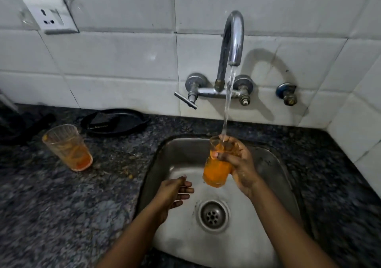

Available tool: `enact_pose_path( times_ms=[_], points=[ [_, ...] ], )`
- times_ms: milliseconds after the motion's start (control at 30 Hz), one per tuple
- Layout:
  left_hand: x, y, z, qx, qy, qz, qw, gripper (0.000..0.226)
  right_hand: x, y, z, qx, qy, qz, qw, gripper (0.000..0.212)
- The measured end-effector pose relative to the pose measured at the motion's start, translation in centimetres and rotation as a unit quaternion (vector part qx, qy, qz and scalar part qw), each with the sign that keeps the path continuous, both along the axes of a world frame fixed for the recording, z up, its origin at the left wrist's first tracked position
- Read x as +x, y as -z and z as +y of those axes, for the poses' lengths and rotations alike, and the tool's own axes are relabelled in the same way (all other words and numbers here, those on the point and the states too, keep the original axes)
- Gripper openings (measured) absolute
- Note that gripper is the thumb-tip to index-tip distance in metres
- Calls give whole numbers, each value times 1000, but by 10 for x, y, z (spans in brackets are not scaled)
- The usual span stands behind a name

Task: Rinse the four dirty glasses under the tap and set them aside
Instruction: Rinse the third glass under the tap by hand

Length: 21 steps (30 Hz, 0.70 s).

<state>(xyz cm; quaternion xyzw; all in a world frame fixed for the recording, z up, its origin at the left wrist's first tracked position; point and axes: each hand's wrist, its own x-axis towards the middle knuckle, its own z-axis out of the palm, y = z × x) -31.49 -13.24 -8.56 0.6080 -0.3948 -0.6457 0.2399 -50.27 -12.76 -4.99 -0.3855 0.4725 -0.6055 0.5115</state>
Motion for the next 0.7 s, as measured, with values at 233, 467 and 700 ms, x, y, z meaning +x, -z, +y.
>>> enact_pose_path(
  times_ms=[233, 467, 700],
  points=[
    [2, 12, 10, 10, -6, -5, 1000, 31, 3, 33, -6, 152, -63, -154, 974, 60],
    [14, 24, 25, 32, -30, -22, 999, 30, 5, 56, -12, 264, -17, -292, 919, 44],
    [14, 26, 32, 60, -36, -27, 997, 27, -2, 51, -20, 302, -9, -247, 921, 33]
  ],
)
